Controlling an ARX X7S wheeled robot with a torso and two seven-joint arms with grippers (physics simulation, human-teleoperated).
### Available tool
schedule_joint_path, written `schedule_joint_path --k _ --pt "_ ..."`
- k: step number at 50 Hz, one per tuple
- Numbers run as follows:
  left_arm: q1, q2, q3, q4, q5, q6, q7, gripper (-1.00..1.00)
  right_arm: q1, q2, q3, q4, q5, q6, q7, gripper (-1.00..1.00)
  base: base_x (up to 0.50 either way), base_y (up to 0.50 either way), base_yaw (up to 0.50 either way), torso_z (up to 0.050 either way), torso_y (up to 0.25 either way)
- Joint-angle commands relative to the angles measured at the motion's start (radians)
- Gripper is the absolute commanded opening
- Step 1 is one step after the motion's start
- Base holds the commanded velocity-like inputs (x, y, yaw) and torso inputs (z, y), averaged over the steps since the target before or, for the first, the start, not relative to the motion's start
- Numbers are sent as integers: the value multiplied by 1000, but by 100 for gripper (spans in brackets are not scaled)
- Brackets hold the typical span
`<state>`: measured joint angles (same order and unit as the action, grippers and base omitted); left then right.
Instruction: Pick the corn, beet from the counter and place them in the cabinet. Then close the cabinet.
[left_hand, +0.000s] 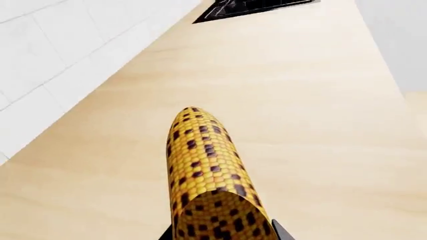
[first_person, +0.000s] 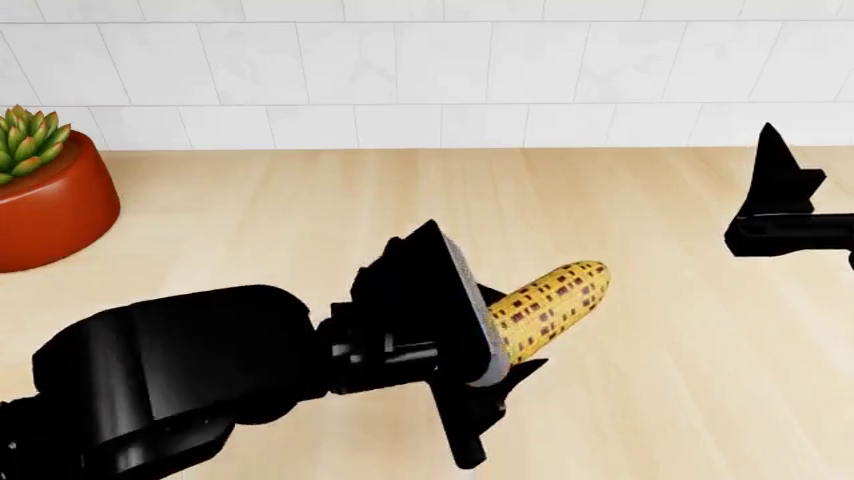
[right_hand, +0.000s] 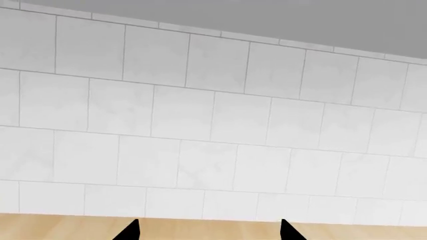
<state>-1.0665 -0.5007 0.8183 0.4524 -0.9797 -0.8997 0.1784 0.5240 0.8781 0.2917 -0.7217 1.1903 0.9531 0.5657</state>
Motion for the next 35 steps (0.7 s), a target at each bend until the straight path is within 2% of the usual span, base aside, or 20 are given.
schedule_joint_path --k 1,17,22,35 --pt "-42 -53 -150 142 -65 70 -58 -100 1 4 2 -1 8 -2 5 100 0 0 0 0 0" --pt "-247 -46 -187 250 -159 -44 -137 -100 3 -8 -24 2 -11 -13 3 100 0 0 0 0 0" --pt "-393 23 -241 240 -197 -51 -183 -100 -1 -9 -25 4 -14 -18 0 100 0 0 0 0 0" --pt "-531 62 -245 191 -224 -99 -203 -100 4 -8 -33 4 -11 -19 4 100 0 0 0 0 0"
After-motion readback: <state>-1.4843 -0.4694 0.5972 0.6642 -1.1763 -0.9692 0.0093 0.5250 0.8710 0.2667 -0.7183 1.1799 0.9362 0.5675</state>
